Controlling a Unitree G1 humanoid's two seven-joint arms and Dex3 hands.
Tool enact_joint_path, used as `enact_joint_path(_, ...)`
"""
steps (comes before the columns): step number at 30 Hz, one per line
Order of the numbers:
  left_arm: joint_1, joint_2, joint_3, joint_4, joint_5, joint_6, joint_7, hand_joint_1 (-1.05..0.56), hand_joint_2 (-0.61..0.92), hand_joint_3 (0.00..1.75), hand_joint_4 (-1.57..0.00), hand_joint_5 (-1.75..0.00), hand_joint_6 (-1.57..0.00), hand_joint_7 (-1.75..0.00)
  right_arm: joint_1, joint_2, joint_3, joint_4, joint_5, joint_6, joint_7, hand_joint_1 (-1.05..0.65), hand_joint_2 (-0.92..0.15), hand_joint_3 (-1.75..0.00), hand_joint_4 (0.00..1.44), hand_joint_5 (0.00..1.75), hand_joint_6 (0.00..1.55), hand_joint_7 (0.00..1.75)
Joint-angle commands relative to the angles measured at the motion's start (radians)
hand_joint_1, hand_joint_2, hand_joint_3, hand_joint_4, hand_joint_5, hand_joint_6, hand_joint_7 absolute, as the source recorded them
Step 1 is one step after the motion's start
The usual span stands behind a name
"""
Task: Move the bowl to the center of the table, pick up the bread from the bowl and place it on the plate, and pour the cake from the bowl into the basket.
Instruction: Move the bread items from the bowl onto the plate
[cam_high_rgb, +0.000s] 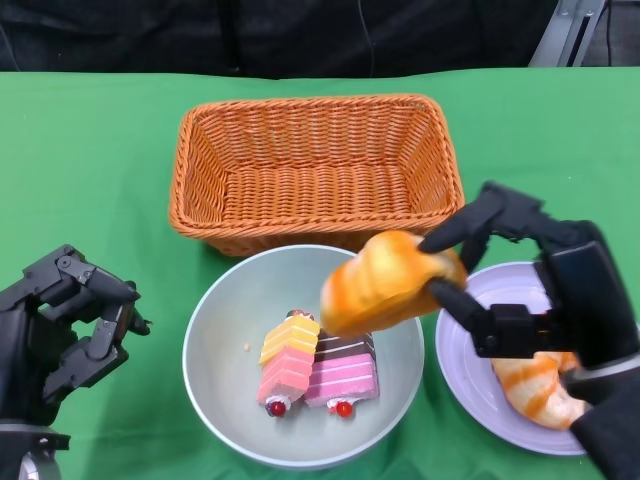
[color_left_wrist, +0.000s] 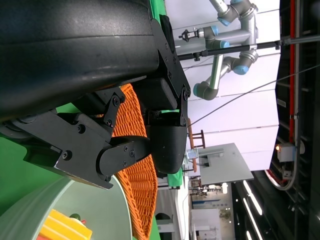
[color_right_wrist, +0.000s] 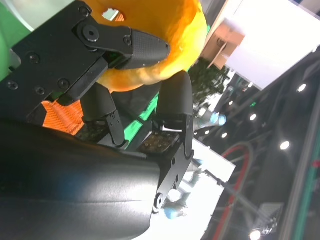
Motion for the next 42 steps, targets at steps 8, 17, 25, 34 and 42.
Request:
enact_joint_path(8,0.008,0.015,-0.001,-0.006,0.003,0.016,0.018,-0.09,0.67,0.8,-0.87,-1.52,-0.92,-1.18,0.083,0.049,-0.094,-0.168,0.153,0.217,0.057,-0.14,-0.56,-1.13,0.76,1.75,0.66,1.54)
enact_joint_path(17,0.005,0.022,0.0,0.006,-0.003,0.014,0.011,-0.09,0.67,0.8,-0.88,-1.53,-0.91,-1.19,0.137,0.052,-0.15,-0.222,0.192,0.296,0.084,-0.12,-0.6,-1.06,0.78,1.75,0.63,1.55)
enact_joint_path(25,0.003,0.028,0.003,0.016,-0.007,0.012,0.007,-0.1,0.67,0.78,-0.87,-1.54,-0.91,-1.2,0.161,0.039,-0.198,-0.157,0.164,0.252,0.095,-0.17,-0.59,-1.06,0.79,1.75,0.65,1.54)
enact_joint_path(34,0.002,0.034,0.003,0.028,-0.018,0.019,-0.005,-0.1,0.67,0.77,-0.87,-1.55,-0.91,-1.2,0.191,0.038,-0.239,-0.157,0.175,0.279,0.109,-0.16,-0.59,-1.06,0.77,1.75,0.63,1.53)
enact_joint_path(42,0.002,0.035,0.003,0.037,-0.021,0.018,-0.012,-0.09,0.68,0.76,-0.88,-1.53,-0.91,-1.2,0.201,0.045,-0.263,-0.148,0.195,0.316,0.112,-0.15,-0.61,-1.0,0.73,1.75,0.61,1.56)
